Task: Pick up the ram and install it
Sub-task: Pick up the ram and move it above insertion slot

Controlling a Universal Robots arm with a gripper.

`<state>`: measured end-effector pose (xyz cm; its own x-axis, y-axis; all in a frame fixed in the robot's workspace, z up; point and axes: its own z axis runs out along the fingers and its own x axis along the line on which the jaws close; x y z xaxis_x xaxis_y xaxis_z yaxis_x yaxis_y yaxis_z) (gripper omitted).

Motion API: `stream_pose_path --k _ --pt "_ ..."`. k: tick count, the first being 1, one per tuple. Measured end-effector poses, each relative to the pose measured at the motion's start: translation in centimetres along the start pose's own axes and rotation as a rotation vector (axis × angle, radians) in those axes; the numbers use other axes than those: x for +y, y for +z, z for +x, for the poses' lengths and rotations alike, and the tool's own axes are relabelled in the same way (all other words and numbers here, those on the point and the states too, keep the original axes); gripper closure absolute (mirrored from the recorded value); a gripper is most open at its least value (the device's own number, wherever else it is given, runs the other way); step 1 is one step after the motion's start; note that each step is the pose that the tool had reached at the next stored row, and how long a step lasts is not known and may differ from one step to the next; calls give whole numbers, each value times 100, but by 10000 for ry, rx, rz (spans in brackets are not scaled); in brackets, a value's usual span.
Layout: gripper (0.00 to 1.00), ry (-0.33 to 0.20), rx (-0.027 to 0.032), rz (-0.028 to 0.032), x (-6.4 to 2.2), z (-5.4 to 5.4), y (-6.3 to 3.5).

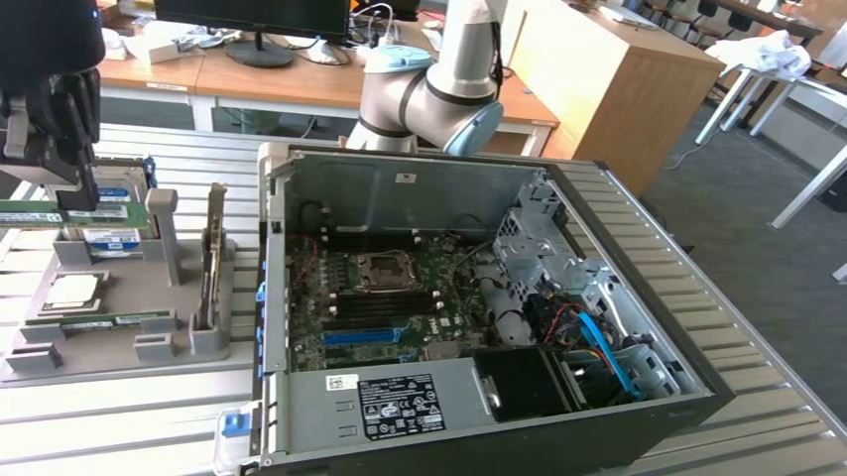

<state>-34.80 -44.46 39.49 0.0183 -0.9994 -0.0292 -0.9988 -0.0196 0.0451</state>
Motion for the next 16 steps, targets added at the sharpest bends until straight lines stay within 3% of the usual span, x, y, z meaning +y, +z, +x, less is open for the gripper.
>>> stream_pose_path --k 4,16 --pt "89 0 1 -2 -3 0 -1" --pt "89 0 0 0 -147 3 -7"
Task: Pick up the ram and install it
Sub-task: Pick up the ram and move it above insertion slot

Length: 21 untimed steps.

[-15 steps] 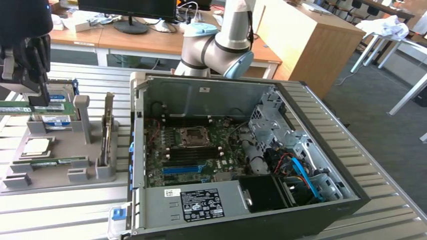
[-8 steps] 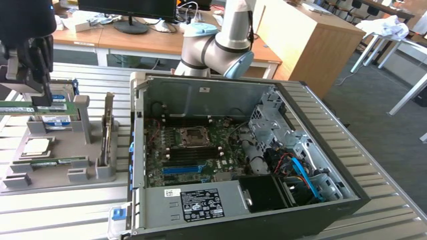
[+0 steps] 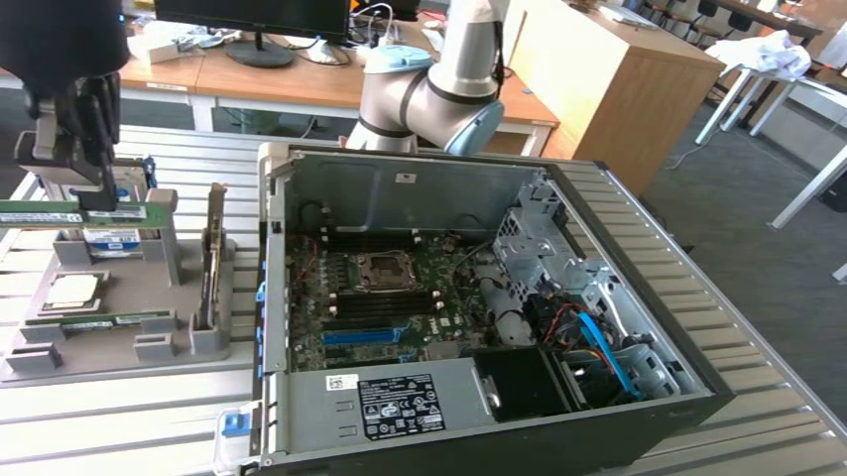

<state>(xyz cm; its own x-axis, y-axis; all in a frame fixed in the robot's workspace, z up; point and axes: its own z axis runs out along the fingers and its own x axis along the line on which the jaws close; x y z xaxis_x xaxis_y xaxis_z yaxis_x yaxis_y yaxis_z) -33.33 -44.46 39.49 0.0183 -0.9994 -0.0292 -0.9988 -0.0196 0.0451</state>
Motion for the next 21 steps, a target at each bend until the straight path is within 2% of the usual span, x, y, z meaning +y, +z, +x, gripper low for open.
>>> stream_pose_path --k 21 --pt "89 0 0 0 -298 6 -14"
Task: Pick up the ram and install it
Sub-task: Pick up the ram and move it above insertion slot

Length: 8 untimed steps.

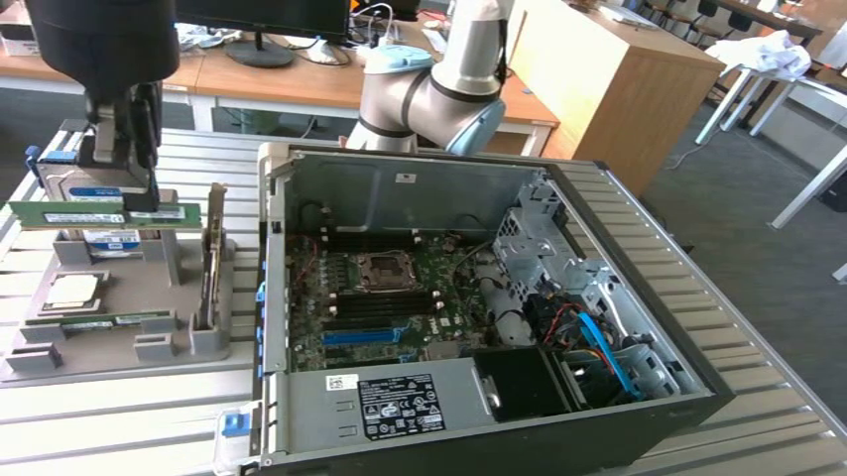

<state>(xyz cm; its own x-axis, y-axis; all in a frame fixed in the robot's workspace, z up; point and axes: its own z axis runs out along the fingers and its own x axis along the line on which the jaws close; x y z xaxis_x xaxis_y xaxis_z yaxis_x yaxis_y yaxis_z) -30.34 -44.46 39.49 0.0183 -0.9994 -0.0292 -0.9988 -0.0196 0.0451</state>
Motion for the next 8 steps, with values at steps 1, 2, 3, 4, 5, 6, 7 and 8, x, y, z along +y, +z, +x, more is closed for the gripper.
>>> stream_pose_path --k 1,2,3,4,5,6,7,8 --pt "89 -1 0 0 -14 0 -1" --pt "89 -1 0 0 -28 1 -1" --pt "89 -1 -1 1 -42 1 -1" --pt "89 -1 -1 0 -56 1 -2" --pt "89 -1 0 0 -69 1 -3" --pt "89 0 0 0 -82 2 -4" --pt "89 0 0 -1 -95 2 -5" --pt "89 0 0 -1 -107 2 -5"
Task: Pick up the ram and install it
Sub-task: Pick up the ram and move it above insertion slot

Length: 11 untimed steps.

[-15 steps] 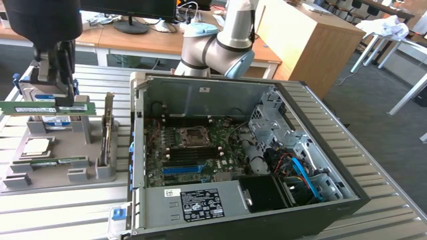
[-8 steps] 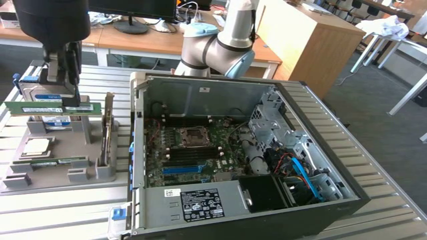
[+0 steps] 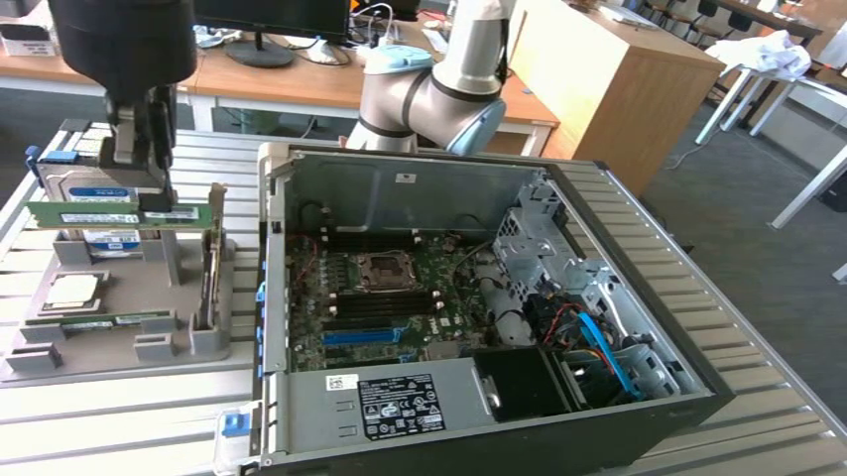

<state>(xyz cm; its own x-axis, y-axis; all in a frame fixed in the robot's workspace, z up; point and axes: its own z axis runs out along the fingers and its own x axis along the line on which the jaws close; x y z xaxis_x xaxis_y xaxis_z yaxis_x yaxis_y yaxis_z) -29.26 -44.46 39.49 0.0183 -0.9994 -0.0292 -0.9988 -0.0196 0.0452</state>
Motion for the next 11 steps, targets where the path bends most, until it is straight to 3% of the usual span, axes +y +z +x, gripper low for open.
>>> stream_pose_path --k 11 --pt "89 -1 0 1 -158 3 -7"
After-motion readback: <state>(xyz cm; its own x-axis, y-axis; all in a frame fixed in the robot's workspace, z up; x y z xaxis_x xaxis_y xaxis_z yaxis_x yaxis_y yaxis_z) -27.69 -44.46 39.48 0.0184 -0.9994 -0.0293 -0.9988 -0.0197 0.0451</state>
